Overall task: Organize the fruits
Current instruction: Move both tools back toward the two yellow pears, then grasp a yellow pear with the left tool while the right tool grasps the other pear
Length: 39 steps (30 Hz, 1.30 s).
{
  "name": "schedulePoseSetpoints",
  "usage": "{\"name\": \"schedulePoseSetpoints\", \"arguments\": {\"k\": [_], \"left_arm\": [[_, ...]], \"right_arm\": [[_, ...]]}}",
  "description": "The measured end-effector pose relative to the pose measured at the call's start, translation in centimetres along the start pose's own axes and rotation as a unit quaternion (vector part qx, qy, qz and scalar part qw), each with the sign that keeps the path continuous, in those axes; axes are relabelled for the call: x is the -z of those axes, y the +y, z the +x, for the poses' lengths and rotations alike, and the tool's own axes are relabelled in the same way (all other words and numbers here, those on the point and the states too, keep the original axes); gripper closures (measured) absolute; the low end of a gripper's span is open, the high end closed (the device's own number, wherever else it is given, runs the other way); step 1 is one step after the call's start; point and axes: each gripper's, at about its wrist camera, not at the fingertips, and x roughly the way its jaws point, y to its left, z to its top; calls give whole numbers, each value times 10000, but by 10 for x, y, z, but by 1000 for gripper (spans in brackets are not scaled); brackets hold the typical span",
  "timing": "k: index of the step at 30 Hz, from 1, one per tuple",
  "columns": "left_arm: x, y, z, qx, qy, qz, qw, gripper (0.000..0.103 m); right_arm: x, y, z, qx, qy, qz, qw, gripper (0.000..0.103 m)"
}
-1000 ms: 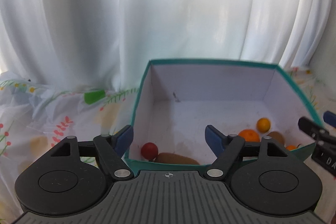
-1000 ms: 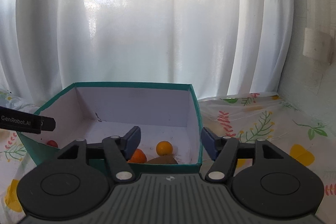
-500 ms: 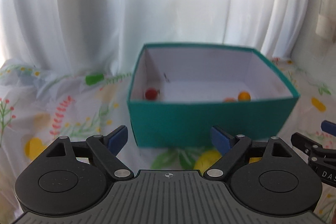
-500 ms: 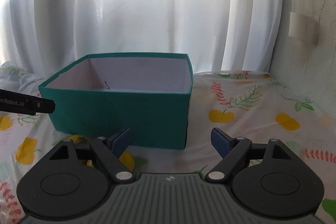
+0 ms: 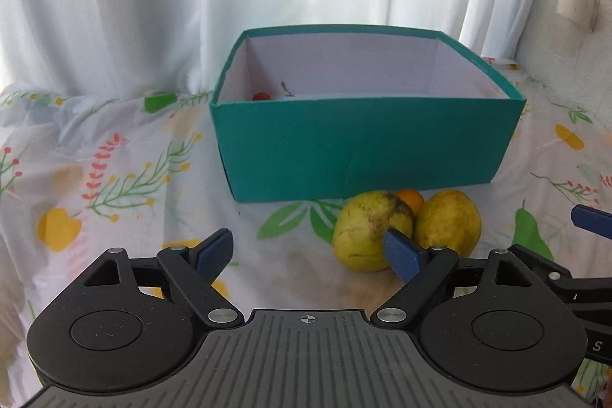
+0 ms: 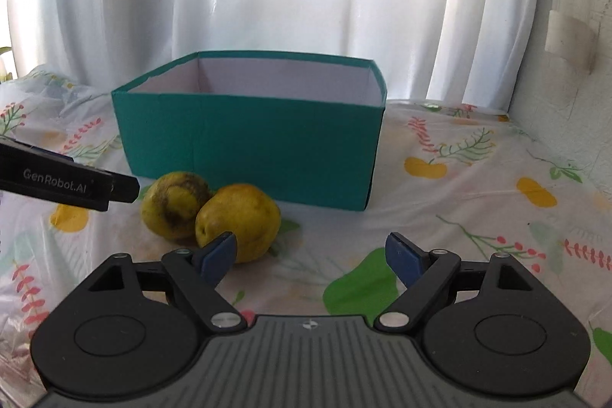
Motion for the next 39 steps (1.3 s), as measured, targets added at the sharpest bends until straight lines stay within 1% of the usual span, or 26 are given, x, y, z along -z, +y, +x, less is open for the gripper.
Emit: {"name": "schedulePoseSetpoints", "arguments": {"k": [4,11,15,19,26,27,31,34,39], "left_arm": [[3,-2,1,75,13,41,10000,13],[4,-14,9,261,-56,316,9991,15],[5,-18,19,292,41,440,9986,18],[4,-21,27,405,112,485,9979,19],[0,-33,44,459,222,661,9965,21],[0,-34,45,463,192,690,9964,22],[-2,-40,58,533,307,772,9951,27],[-2,-41,70,642,481,721,9942,36],[-2,-38,74,742,471,614,9942,37]], "right_arm": [[4,2,-3,6,52,11,10000,18],[6,6,-6,27,79,-35,10000,18],[6,8,-4,20,114,-66,9999,17],[6,8,1,20,146,-41,9999,17],[5,5,9,18,209,-11,9998,17],[4,5,10,16,216,-1,9998,17],[3,4,17,15,242,16,9997,17],[3,3,22,-10,282,37,9996,17],[0,6,32,-52,325,-24,9995,17]]}}
